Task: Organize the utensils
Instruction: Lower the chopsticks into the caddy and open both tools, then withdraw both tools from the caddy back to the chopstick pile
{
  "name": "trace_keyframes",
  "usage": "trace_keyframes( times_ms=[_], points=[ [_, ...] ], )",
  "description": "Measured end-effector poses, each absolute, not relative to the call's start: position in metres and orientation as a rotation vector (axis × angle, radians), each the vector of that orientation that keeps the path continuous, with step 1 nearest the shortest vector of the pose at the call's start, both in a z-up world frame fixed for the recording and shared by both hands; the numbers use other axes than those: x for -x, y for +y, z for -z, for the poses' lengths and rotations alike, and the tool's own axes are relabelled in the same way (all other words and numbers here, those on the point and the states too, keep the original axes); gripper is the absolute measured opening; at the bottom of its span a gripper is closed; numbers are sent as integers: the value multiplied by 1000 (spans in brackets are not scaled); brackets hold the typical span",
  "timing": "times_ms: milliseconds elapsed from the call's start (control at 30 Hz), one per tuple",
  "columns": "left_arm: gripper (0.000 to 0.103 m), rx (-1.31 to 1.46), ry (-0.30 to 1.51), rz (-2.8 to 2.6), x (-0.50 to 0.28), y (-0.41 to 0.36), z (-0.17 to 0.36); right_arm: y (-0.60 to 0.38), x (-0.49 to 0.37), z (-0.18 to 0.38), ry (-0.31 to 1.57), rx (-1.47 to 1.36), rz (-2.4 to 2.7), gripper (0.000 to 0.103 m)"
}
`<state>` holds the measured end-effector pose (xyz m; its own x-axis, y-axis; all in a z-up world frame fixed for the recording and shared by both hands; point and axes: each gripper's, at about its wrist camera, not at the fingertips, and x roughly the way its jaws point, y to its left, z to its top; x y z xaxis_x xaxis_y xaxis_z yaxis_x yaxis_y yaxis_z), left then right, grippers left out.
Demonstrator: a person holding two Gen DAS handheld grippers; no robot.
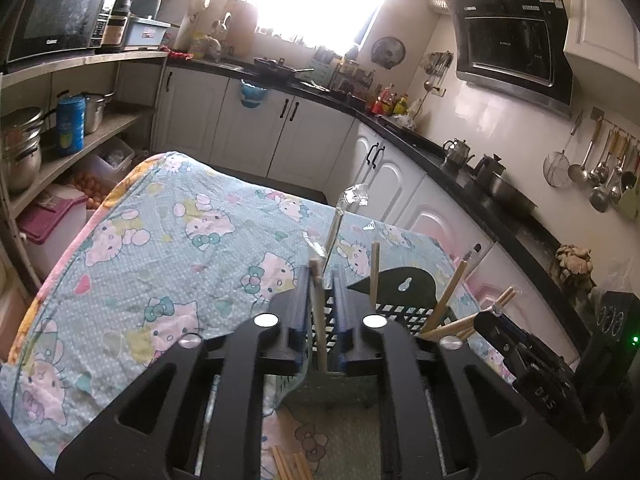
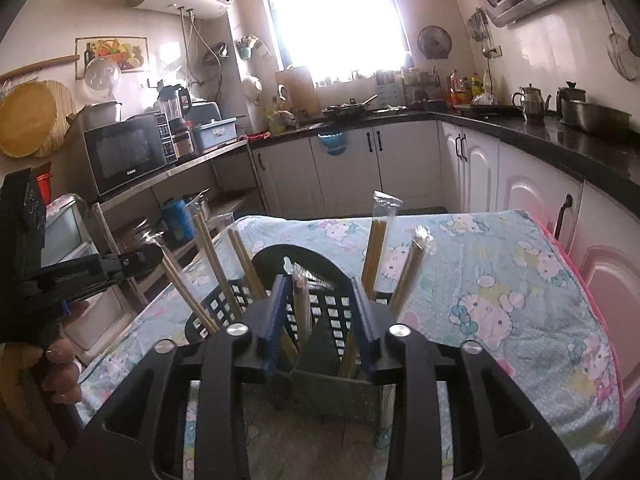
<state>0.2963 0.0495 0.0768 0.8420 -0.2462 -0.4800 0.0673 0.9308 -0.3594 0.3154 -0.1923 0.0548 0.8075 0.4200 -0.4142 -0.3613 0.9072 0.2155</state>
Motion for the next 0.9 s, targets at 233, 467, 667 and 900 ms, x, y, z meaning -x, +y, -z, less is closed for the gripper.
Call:
trace_keyframes(
  times_ms=[233,467,667,900],
  points=[
    [32,333,552,171,-290,46,-78,-201,-309,-54,491,-133,-417,39],
    [55,345,563,161,-280,47,-76,-208,-298,-53,500,-124,-416,43],
    [75,346,566,165,-264,46,-74,-214,-284,-54,499,-110,-418,50],
    [88,344,549,164,-244,43,-73,-221,-268,-57,495,-96,-418,55]
  ],
)
